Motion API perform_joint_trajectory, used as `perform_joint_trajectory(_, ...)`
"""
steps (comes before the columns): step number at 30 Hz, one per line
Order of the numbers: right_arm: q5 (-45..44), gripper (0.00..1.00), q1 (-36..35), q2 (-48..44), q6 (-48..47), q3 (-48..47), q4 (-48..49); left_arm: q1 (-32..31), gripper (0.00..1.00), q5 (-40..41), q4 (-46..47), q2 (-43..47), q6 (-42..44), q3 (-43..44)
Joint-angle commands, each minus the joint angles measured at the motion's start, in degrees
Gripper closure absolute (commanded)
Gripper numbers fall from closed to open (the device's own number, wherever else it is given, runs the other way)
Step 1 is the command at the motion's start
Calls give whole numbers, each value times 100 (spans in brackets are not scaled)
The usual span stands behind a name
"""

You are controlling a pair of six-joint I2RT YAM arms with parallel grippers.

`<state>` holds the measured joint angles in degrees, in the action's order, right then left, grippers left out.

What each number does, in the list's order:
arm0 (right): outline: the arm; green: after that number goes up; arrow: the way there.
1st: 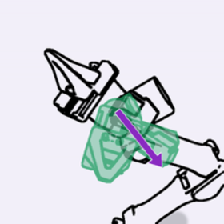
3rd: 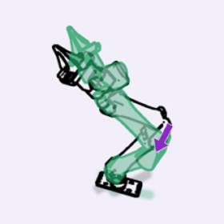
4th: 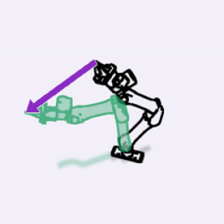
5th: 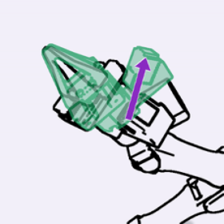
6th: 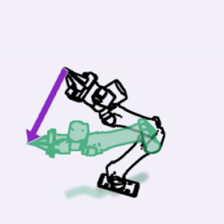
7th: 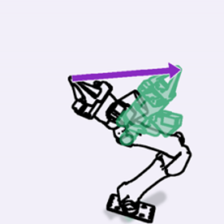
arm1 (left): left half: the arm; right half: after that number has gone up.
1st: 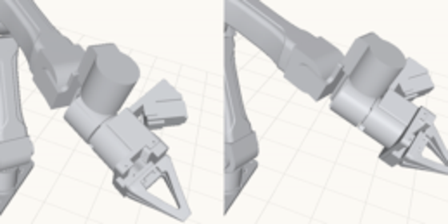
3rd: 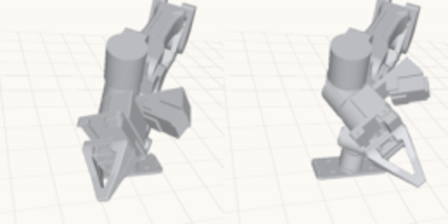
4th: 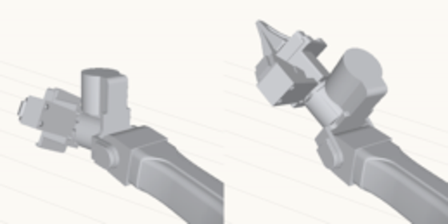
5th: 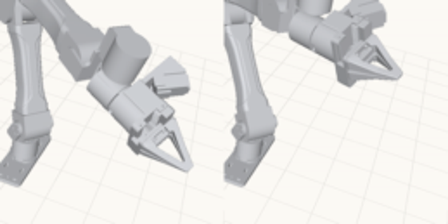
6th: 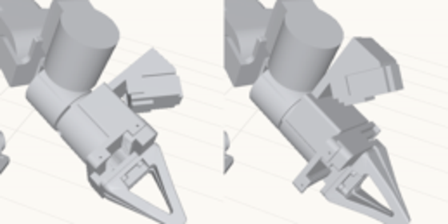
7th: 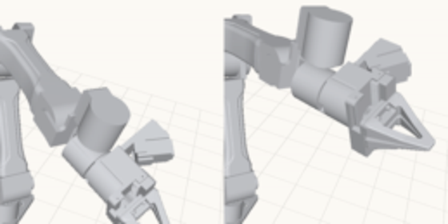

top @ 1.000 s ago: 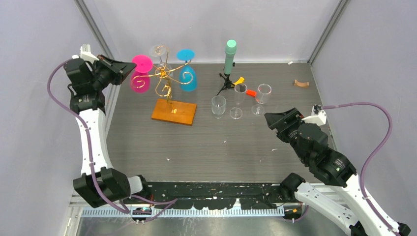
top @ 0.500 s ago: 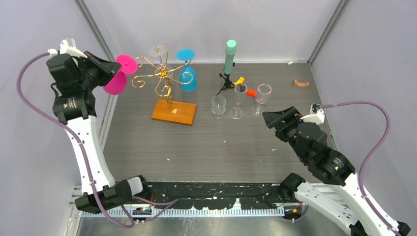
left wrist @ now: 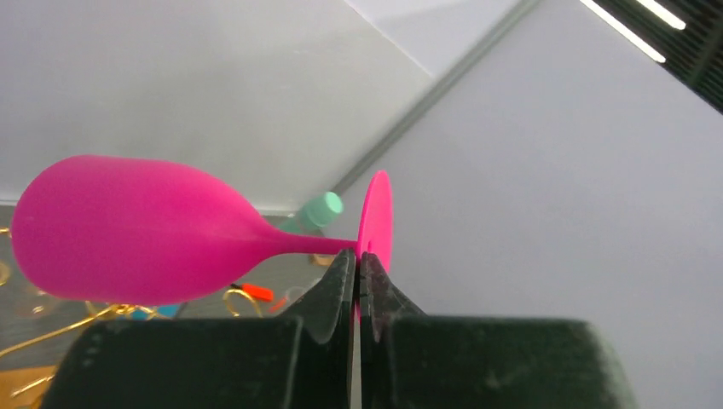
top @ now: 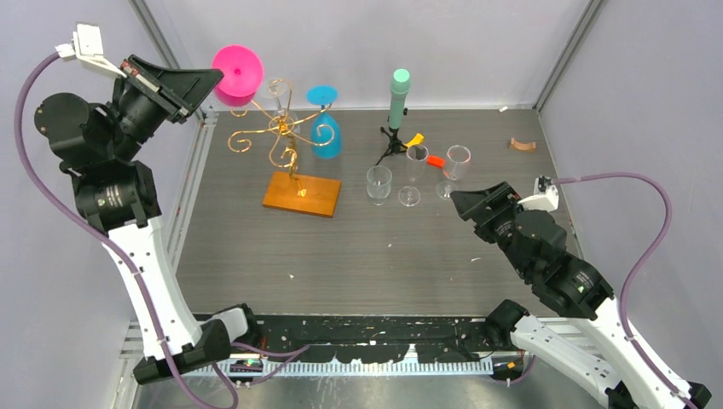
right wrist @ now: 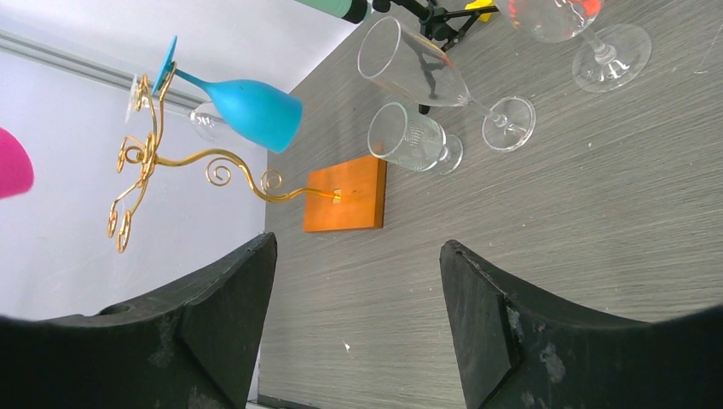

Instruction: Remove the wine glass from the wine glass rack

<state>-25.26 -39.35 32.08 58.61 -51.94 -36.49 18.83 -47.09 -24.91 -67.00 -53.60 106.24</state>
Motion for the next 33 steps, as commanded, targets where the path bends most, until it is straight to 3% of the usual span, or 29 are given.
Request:
perform_joint_trajectory(1,35,24,7,98,-117,-104,403,-90,100,-1025,3583,-139,-2736,-726)
perform_joint_trajectory(3,83,24,7,124,-140,-105,522,-200,100,-921,4946,-267,-4057,-987)
perform_joint_trajectory(5,157,23,7,177,-177,-105,661,-486,100,-719,5415,-388,-4425,-1077)
perform_joint_trajectory(10,655,20,7,371,-367,-93,1310,-1728,100,-217,5460,-544,-4486,-1273)
perform_joint_trajectory(15,1309,16,11,596,-364,-37,2648,-2834,100,395,5852,-573,-4991,-1892)
perform_joint_trajectory(24,2017,13,6,809,403,687,5929,-3901,100,1250,6154,-242,-5770,-2957)
perform_joint_trajectory(33,2218,13,7,1257,419,525,6642,-4435,100,1693,6244,101,-5947,-3504)
